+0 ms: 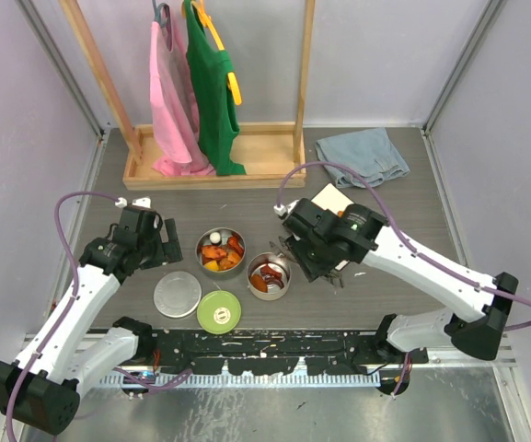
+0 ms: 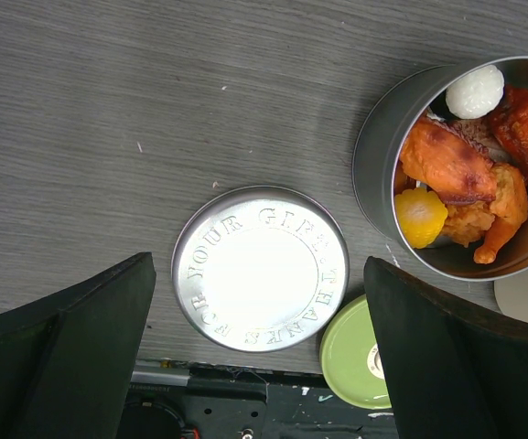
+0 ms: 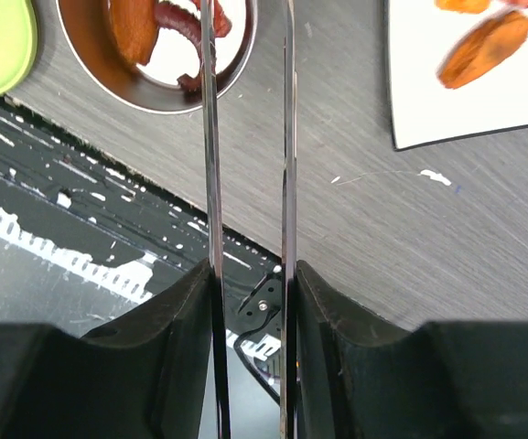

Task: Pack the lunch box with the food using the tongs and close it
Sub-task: Place the fake food in the packing box.

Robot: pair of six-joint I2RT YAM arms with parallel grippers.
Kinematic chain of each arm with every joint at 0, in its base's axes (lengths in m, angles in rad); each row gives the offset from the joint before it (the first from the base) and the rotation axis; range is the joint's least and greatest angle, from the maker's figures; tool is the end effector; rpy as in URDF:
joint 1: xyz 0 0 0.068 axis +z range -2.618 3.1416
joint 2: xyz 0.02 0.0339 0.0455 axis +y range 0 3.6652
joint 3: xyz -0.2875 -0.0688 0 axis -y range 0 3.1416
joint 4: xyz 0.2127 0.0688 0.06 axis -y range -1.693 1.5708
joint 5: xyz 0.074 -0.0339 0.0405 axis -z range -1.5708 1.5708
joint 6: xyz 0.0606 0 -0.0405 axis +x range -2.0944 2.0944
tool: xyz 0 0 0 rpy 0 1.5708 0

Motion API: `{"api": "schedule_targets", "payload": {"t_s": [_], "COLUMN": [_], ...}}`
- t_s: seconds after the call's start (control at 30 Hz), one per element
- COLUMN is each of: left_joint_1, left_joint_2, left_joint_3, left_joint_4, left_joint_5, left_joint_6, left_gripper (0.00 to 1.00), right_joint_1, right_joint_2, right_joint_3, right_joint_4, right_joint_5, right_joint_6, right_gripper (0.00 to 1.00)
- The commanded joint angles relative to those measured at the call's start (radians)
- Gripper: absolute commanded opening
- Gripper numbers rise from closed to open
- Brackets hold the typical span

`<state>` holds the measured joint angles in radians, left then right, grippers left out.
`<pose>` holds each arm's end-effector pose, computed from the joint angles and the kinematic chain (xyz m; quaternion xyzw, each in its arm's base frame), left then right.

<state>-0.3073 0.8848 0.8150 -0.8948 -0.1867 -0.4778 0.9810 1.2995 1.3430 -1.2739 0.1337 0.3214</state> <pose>0.1276 -0.0287 0.2712 -0.1086 0.9444 -0.0315 0.3086 0.1166 0.1597 0.3333 -0.3078 0.9340 0.0501 0.1743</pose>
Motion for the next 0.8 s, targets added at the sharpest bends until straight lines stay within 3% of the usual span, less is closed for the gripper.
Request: {"api": "schedule_targets", "payload": {"t_s": [0.0, 0.13, 0.33, 0.43, 0.53, 0.77], "left_joint_1": [0.003, 0.004, 0.003, 0.003, 0.003, 0.002], "left_joint_2": [-0.003, -0.006, -0.007, -0.009, -0.009, -0.011], "left_joint_3": [0.016, 0.015, 0.015, 0.014, 0.015, 0.014], "left_joint_4": [0.013, 0.012, 0.013, 0.013, 0.013, 0.013], "left_joint_5": [-0.013, -0.013, -0.006, -0.005, -0.004, -0.007], "left_joint_6": [0.007, 0.005, 0.005, 0.005, 0.005, 0.005], "left_gripper": [0.98, 0.98, 0.98, 0.98, 0.98, 0.98], "right_joint_1": [0.004, -0.061, -0.378, -0.476, -0.517, -0.535], "right_joint_2": [-0.101, -0.155, -0.252, -0.279, -0.277, -0.186], "right_joint_3": [0.054, 0.011, -0.122, -0.173, -0.221, -0.24], "right_joint_4": [0.049, 0.041, 0.15, 0.195, 0.25, 0.358], "right_joint_5": [0.158, 0.309, 0.165, 0.097, 0.001, -0.04], "right_joint_6": [0.045, 0.129, 0.077, 0.041, 0.018, -0.052], "right_gripper": [0.43, 0.4, 0.45, 0.46, 0.47, 0.49]}}
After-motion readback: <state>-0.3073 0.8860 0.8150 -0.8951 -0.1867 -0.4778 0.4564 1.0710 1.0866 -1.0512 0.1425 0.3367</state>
